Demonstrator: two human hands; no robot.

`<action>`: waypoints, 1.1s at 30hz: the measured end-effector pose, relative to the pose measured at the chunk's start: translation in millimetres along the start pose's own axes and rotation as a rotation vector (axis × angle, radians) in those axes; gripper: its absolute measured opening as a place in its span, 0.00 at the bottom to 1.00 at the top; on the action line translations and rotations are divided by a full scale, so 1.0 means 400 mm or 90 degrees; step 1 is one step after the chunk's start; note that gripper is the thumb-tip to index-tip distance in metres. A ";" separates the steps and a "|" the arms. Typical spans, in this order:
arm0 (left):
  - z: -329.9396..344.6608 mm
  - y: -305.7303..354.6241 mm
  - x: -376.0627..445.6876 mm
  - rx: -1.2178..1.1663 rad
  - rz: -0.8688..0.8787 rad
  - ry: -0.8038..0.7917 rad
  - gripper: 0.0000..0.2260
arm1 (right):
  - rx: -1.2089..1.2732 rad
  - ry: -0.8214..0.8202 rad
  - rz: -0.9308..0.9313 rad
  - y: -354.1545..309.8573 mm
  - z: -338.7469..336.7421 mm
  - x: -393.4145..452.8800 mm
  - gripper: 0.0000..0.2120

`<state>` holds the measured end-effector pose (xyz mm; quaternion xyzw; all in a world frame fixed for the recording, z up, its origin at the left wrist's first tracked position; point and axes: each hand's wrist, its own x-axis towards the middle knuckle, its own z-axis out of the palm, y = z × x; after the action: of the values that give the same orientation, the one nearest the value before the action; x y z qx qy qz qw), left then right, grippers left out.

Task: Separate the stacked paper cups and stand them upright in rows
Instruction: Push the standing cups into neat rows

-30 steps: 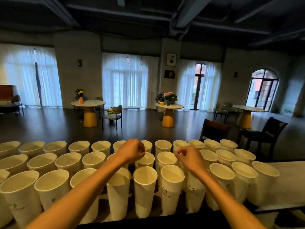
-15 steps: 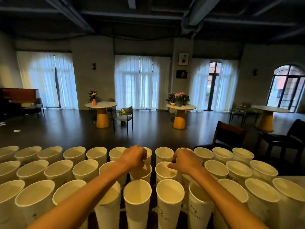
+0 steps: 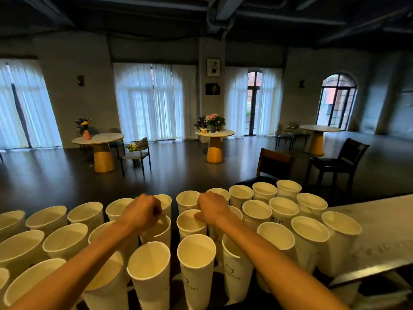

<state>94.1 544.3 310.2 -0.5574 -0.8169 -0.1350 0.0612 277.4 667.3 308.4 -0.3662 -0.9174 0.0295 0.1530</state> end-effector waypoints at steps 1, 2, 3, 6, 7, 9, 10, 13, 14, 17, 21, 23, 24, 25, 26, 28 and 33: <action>-0.001 0.001 -0.001 0.000 0.000 0.002 0.07 | 0.002 -0.001 0.001 0.000 0.002 0.001 0.13; -0.004 -0.001 -0.002 0.001 0.000 0.007 0.07 | 0.004 0.002 0.000 -0.003 0.005 0.003 0.13; -0.005 -0.001 -0.003 -0.001 0.000 0.012 0.07 | 0.003 0.005 0.000 -0.002 0.005 0.003 0.13; -0.010 -0.001 -0.012 -0.006 0.004 0.022 0.07 | 0.006 0.014 -0.005 -0.002 0.011 0.000 0.13; -0.011 -0.002 -0.014 -0.005 0.005 0.024 0.07 | 0.008 0.014 -0.003 -0.003 0.009 -0.002 0.13; -0.015 -0.002 -0.017 -0.009 -0.001 0.030 0.07 | 0.016 0.017 0.000 -0.003 0.007 -0.005 0.13; -0.017 -0.001 -0.019 -0.013 -0.003 0.031 0.07 | 0.022 0.020 0.001 -0.002 0.005 -0.006 0.13; -0.023 -0.003 -0.025 -0.020 -0.002 0.030 0.08 | 0.031 0.028 0.002 -0.009 -0.008 -0.019 0.13; -0.025 -0.003 -0.029 -0.025 0.000 0.030 0.08 | 0.032 0.033 0.003 -0.008 -0.012 -0.025 0.13; -0.041 0.004 -0.035 -0.060 0.007 0.056 0.08 | 0.050 0.059 0.010 -0.003 -0.036 -0.051 0.11; -0.083 0.077 -0.036 -0.172 0.094 0.080 0.03 | 0.114 0.120 0.057 0.030 -0.089 -0.112 0.11; -0.099 0.142 -0.046 -0.205 0.146 0.062 0.03 | 0.141 0.150 0.088 0.064 -0.106 -0.149 0.10; -0.098 0.186 -0.052 -0.217 0.169 0.055 0.04 | 0.139 0.157 0.102 0.094 -0.117 -0.171 0.08; -0.094 0.221 -0.057 -0.225 0.184 0.049 0.04 | 0.134 0.153 0.115 0.122 -0.128 -0.189 0.07; -0.091 0.250 -0.065 -0.225 0.199 0.040 0.04 | 0.135 0.148 0.131 0.149 -0.135 -0.202 0.07; -0.075 0.319 -0.073 -0.199 0.233 0.029 0.05 | 0.129 0.147 0.164 0.232 -0.161 -0.220 0.06; -0.040 0.436 -0.036 -0.184 0.229 0.014 0.08 | 0.083 0.108 0.222 0.429 -0.221 -0.239 0.07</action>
<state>260.3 586.4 348.3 -0.6958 -0.6755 -0.2437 0.0131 483.2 722.4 339.0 -0.5101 -0.8200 0.0839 0.2457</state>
